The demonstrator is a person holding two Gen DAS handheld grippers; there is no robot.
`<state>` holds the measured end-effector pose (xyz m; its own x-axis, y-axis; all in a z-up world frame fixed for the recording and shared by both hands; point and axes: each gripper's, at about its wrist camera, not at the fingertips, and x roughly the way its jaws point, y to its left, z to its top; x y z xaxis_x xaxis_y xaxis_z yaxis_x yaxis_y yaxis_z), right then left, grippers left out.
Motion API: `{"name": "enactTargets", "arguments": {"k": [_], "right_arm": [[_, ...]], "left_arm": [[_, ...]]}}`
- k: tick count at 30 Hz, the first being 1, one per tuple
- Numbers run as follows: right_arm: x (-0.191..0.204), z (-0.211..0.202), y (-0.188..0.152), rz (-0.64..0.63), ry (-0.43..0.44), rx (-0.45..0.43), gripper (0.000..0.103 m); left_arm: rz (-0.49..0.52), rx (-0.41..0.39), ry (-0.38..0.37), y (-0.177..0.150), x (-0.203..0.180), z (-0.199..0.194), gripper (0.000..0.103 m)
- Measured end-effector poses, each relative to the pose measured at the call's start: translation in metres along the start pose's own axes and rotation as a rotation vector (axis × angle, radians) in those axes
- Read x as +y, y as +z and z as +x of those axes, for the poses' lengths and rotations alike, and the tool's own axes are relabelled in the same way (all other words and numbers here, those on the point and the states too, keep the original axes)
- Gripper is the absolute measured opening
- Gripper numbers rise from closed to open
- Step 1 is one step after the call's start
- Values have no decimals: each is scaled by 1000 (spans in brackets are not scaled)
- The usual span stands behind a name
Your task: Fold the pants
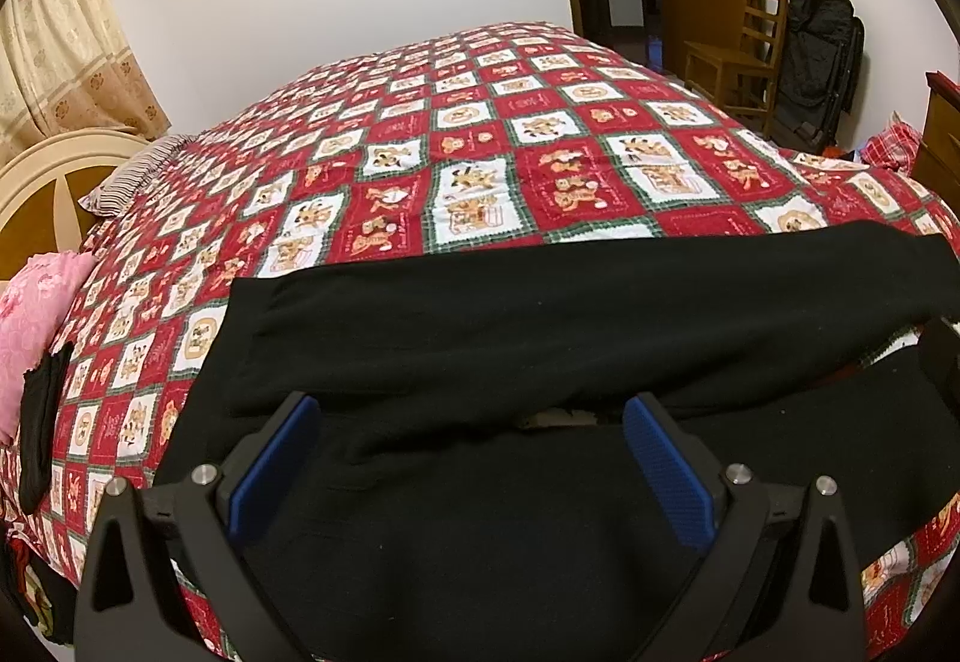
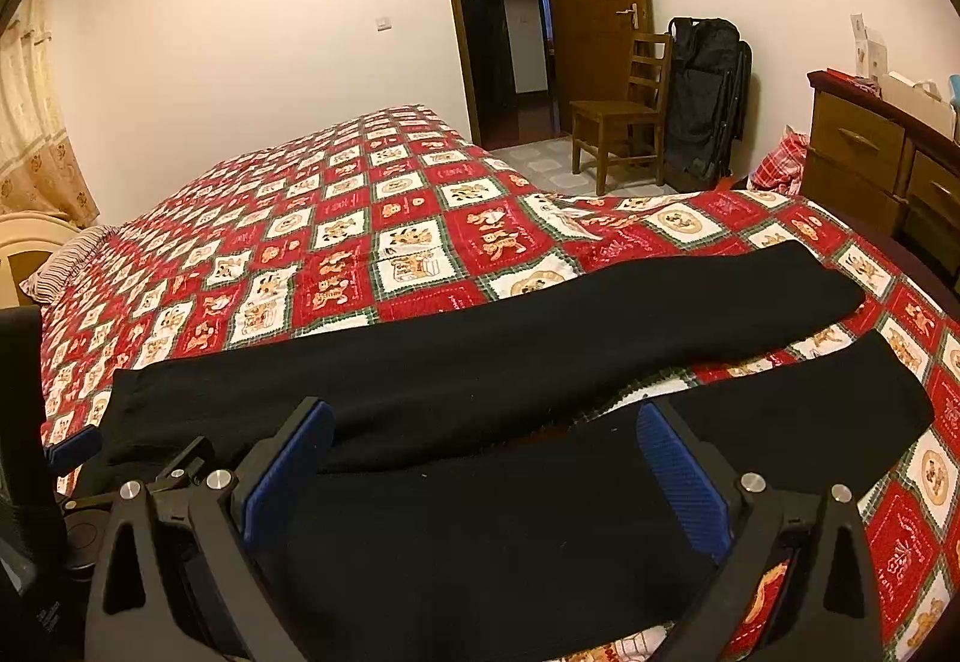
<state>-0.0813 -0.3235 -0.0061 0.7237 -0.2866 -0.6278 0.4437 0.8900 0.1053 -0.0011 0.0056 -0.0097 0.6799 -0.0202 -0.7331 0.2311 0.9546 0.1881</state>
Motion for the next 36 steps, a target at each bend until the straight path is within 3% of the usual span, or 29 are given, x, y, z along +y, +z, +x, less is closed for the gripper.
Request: {"name": "enactTargets", "arguments": {"k": [36], "right_arm": [[2, 10, -4, 3, 4, 46, 102]], "left_arm": [[-4, 23, -11, -4, -2, 6, 103]]}}
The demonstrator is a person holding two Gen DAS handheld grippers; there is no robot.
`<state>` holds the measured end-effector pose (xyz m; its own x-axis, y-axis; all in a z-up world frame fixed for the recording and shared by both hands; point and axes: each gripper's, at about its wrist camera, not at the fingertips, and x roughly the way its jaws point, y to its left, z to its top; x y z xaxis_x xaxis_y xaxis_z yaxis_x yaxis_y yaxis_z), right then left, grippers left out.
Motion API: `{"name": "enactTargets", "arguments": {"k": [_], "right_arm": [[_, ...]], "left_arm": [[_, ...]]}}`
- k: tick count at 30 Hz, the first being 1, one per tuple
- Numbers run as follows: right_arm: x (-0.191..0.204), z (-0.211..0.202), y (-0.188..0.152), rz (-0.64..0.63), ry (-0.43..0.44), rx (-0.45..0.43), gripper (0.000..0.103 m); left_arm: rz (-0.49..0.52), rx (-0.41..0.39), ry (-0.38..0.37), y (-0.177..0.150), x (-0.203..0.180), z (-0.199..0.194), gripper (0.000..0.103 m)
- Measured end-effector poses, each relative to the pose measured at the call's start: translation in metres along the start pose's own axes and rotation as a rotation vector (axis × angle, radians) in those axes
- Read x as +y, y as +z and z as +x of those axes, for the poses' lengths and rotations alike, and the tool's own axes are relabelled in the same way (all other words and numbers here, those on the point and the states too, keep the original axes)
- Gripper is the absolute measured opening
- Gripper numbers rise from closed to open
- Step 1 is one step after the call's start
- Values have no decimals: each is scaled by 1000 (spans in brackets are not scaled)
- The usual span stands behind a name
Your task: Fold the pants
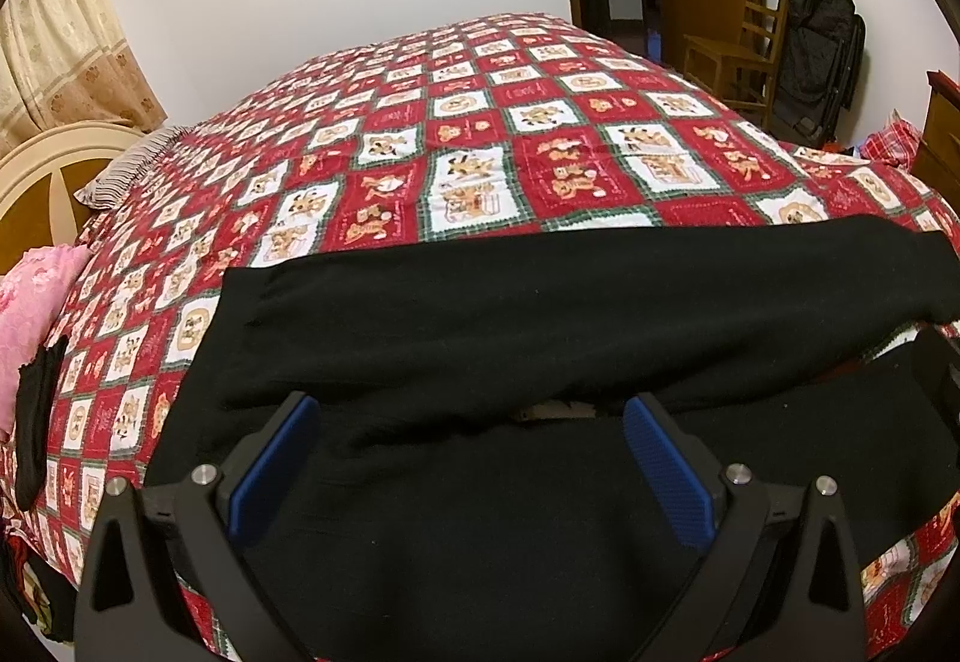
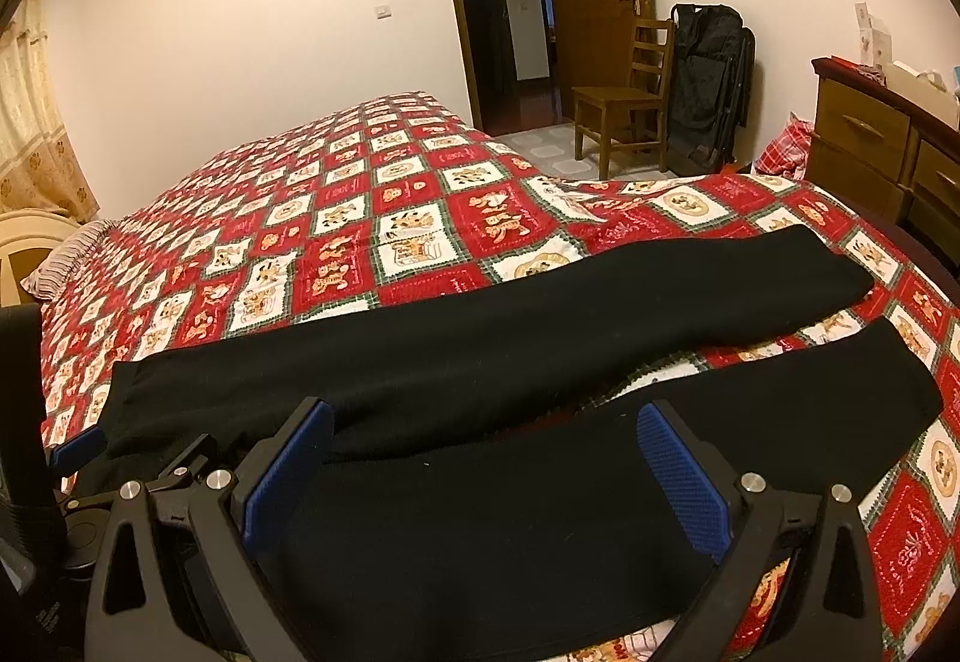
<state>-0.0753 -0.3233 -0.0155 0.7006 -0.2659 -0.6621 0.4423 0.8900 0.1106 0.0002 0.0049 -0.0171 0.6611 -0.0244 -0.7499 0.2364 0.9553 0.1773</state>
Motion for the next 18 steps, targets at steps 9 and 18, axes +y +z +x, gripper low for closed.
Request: {"name": "enactTargets", "arguments": {"k": [9, 18], "right_arm": [[4, 34, 12, -64, 88, 113, 102], [82, 110, 59, -422, 221, 155, 101]], "left_arm": [[38, 77, -68, -10, 12, 21, 103], [-124, 81, 6, 32, 106, 59, 103]]}}
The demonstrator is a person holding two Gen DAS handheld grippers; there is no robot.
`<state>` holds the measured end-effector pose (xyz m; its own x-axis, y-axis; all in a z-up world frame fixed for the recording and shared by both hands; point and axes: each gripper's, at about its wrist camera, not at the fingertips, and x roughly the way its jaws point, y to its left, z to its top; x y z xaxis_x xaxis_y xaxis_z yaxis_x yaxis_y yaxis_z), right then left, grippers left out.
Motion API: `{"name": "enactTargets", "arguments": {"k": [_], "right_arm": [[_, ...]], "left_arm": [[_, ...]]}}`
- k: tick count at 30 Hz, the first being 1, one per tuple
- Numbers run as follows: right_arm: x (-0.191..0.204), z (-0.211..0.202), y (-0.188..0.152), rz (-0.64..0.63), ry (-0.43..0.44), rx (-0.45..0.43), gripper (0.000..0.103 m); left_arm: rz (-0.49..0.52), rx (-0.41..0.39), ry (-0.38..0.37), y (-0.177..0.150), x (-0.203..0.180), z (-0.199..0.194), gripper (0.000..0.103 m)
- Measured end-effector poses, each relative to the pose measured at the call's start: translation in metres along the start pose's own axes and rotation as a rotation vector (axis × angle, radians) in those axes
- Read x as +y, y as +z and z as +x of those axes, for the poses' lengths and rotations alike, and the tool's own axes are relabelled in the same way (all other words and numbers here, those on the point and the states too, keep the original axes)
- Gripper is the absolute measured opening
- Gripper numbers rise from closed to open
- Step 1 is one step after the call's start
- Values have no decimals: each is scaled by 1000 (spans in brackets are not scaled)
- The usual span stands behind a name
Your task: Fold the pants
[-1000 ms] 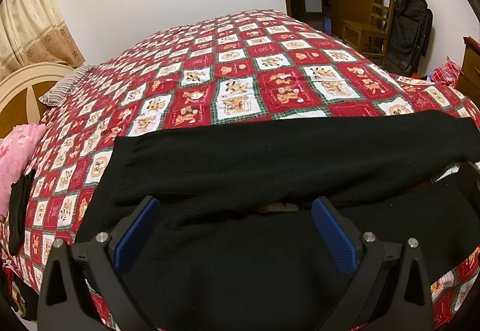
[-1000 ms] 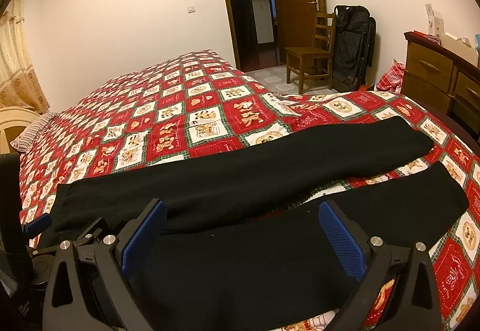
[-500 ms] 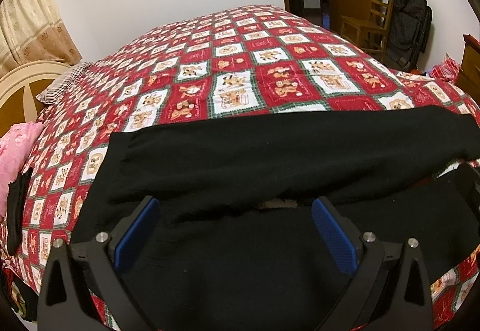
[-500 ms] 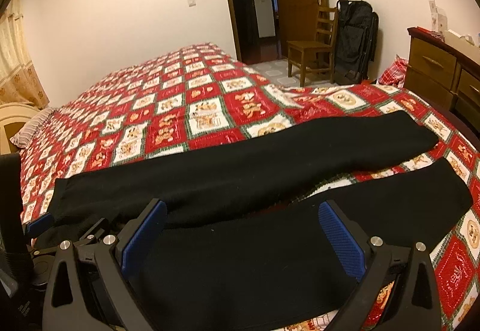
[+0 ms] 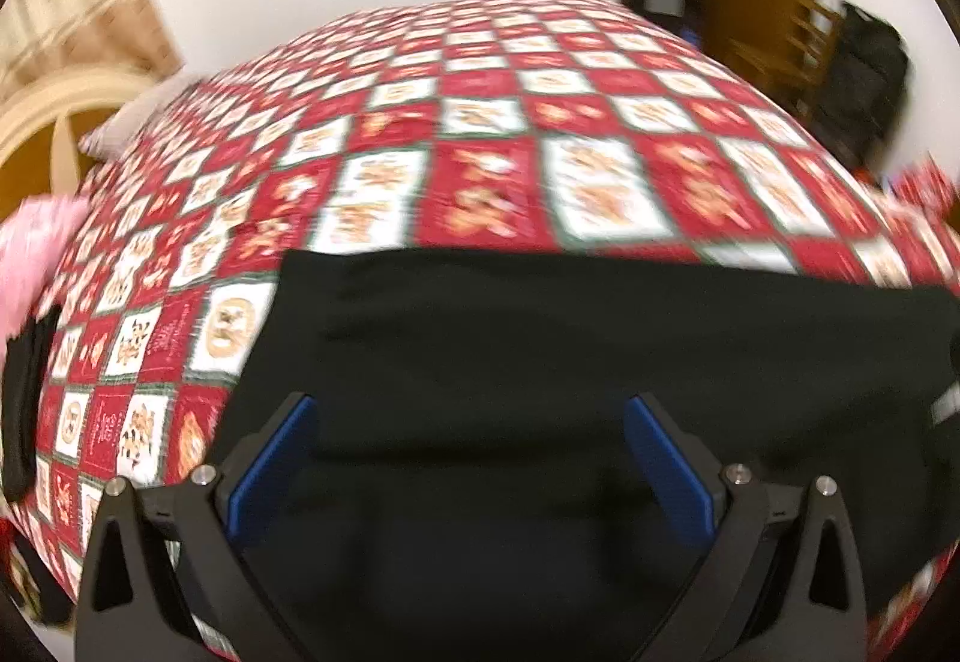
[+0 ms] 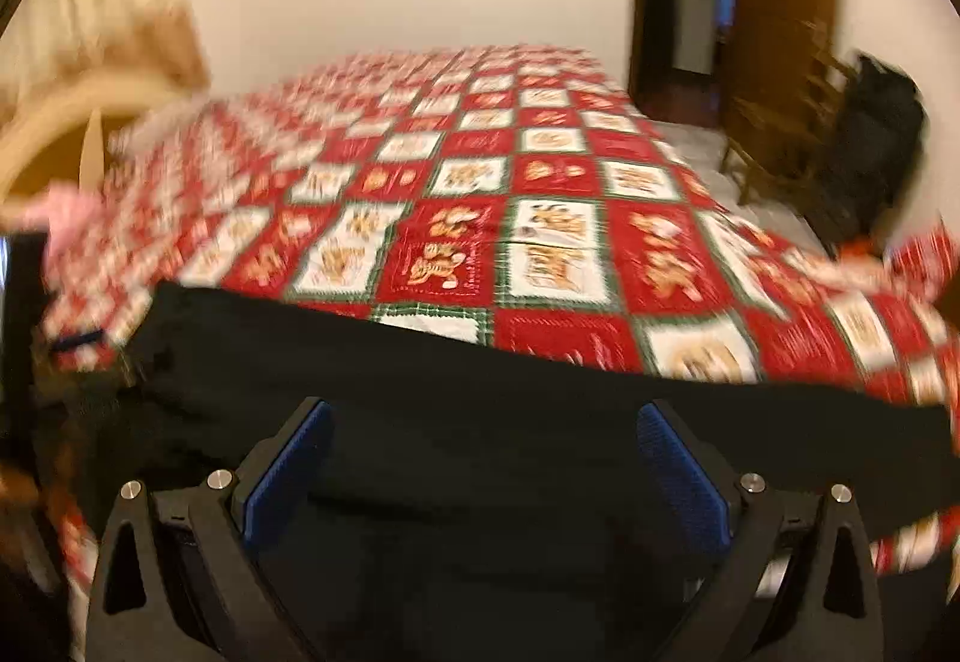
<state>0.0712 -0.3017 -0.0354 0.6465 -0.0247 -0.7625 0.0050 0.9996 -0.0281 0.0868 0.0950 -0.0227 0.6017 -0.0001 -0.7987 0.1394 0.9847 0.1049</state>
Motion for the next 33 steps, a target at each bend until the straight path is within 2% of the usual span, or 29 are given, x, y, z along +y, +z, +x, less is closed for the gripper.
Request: {"name": "enactTargets", "arguments": {"k": [2, 4, 8, 11, 16, 18, 20, 21, 22, 23, 28, 31, 33], "right_arm": [[6, 20, 7, -55, -19, 35, 93], [11, 39, 14, -93, -17, 63, 90], [18, 70, 23, -151, -3, 97, 90], [21, 89, 23, -183, 2, 124, 87], [12, 103, 20, -123, 85, 146, 74], [14, 102, 20, -141, 115, 147, 66], [21, 99, 21, -177, 159, 155, 38], [25, 98, 22, -197, 180, 162, 30], [28, 96, 22, -213, 189, 168, 16], [32, 94, 22, -226, 183, 168, 9], [45, 55, 19, -291, 175, 60, 5], [54, 19, 8, -338, 182, -18, 5], [60, 0, -2, -374, 176, -64, 5]], "left_arm": [[-53, 37, 23, 13, 15, 22, 103], [-76, 61, 36, 21, 23, 40, 100], [-81, 100, 76, 28, 27, 70, 98], [-93, 133, 78, 27, 31, 87, 97], [-124, 129, 60, 26, 34, 94, 99], [-130, 127, 65, 28, 34, 96, 101], [-133, 121, 71, 27, 34, 98, 103], [-137, 119, 62, 28, 36, 99, 103], [-142, 120, 50, 28, 38, 99, 103], [-144, 122, 43, 28, 40, 98, 103], [-215, 154, -8, 26, 67, 84, 103], [-285, 142, -61, 26, 89, 67, 103], [-308, 128, -68, 31, 98, 58, 103]]}}
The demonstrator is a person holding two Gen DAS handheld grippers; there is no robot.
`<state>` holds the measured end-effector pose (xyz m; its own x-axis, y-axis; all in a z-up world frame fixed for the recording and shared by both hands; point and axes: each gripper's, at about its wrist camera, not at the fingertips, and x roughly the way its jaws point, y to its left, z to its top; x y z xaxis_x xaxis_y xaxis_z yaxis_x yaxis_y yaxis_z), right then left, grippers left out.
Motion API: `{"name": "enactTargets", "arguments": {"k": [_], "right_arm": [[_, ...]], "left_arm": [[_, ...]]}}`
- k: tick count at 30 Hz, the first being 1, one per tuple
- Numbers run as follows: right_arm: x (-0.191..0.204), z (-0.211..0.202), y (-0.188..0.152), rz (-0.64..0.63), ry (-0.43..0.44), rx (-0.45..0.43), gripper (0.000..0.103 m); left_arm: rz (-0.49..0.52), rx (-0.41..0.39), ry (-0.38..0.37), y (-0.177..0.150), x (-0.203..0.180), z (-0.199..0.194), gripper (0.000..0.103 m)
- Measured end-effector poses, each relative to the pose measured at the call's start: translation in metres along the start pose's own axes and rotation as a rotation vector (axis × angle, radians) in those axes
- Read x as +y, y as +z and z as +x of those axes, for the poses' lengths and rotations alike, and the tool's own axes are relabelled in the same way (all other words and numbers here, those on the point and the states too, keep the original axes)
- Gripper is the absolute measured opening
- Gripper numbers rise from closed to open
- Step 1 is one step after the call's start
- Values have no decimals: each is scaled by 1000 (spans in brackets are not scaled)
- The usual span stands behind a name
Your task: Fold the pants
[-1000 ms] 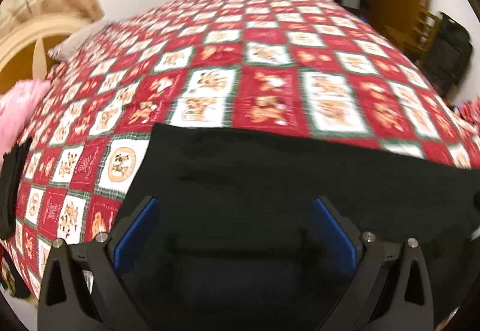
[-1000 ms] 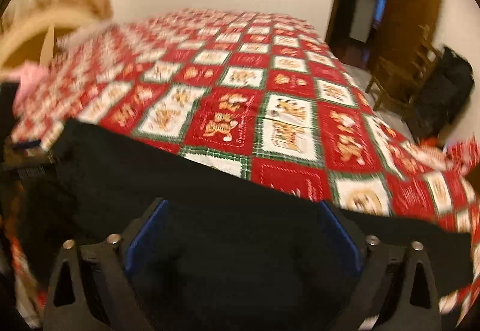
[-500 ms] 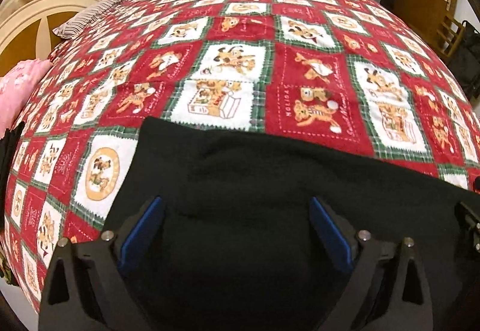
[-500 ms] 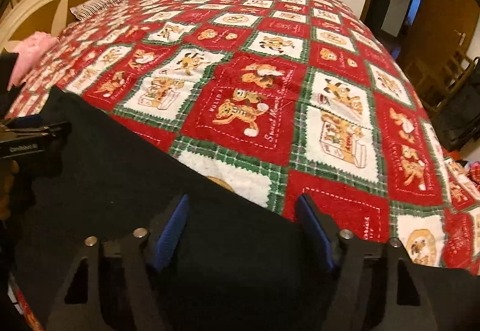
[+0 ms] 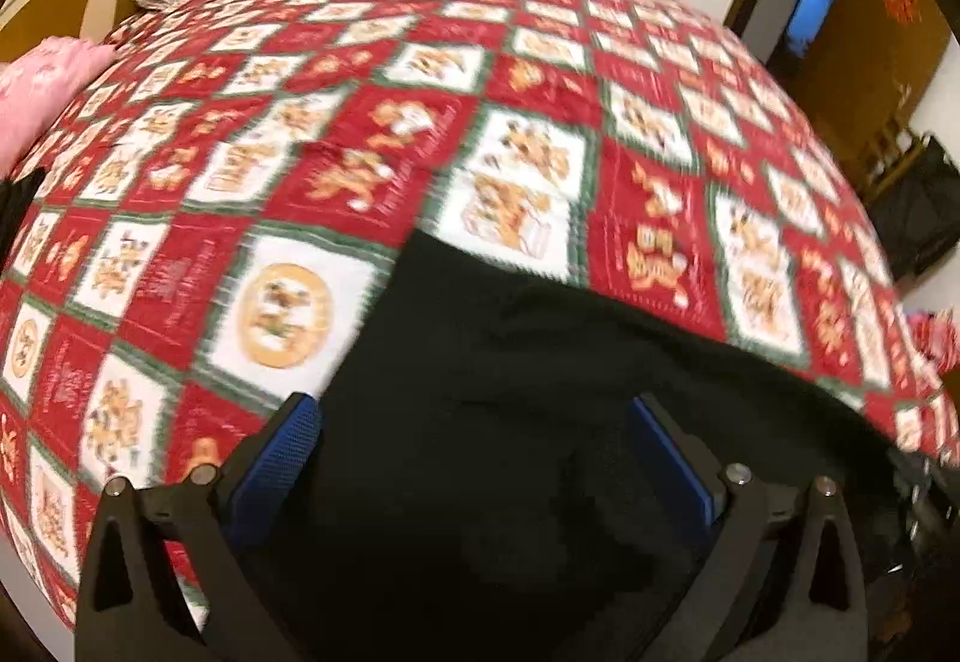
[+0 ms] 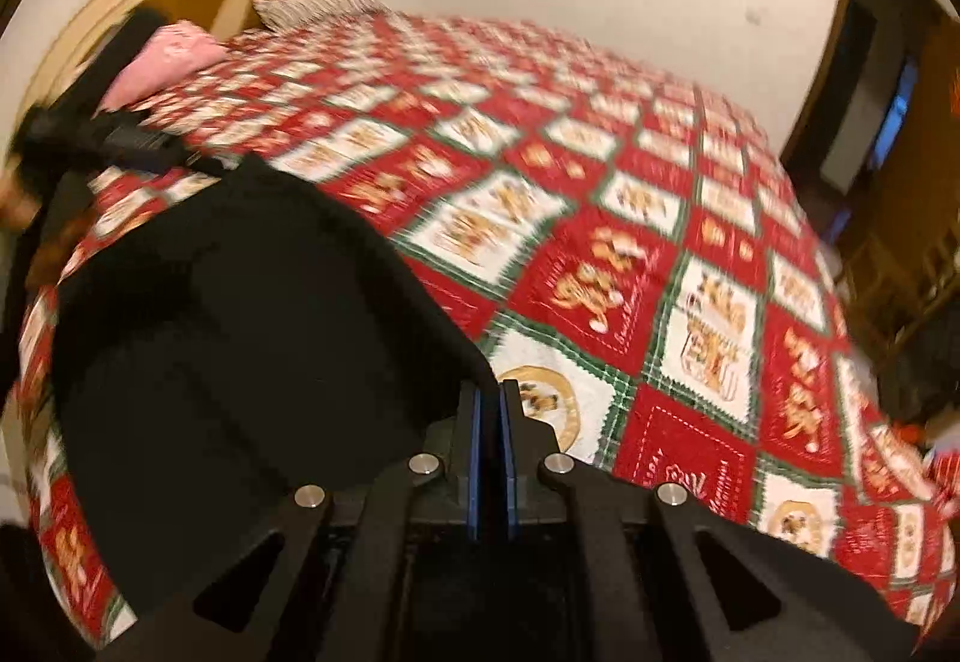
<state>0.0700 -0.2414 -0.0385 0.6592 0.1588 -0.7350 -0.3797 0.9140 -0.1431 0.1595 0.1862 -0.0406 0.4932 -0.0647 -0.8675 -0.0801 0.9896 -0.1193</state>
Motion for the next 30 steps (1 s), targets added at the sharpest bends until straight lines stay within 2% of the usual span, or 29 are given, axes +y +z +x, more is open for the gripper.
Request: {"name": "enactTargets", "arguments": {"k": [4, 6, 12, 16, 20, 24, 25, 26, 27, 29, 30], "right_arm": [[33, -23, -20, -116, -55, -61, 5], [52, -27, -32, -169, -80, -74, 5], [90, -26, -60, -336, -184, -94, 5], [101, -20, -70, -417, -219, -103, 5], [101, -18, -71, -427, -234, -121, 5], [97, -21, -71, -409, -226, -122, 5], [93, -22, -69, -388, -221, -122, 5], [90, -24, -68, -368, -217, -124, 5], [85, -26, -64, -340, -211, -128, 5], [79, -33, -58, -304, -211, -142, 5], [77, -38, -54, -291, -213, -154, 5]], "left_arm": [[-7, -33, -1, 13, 3, -18, 103], [-2, -22, -15, 16, -2, -20, 103], [5, 121, -67, 17, -32, 3, 103], [-29, 159, -82, 16, -41, 3, 103], [-16, 185, -40, 19, -53, 3, 103], [38, 229, 28, 14, -65, 21, 100], [45, 234, 38, 12, -65, 25, 91], [44, 236, 36, 10, -64, 28, 77], [30, 243, 17, 8, -60, 30, 70], [-1, 240, -44, 5, -52, 29, 35], [-25, 224, -87, 4, -45, 26, 29]]}}
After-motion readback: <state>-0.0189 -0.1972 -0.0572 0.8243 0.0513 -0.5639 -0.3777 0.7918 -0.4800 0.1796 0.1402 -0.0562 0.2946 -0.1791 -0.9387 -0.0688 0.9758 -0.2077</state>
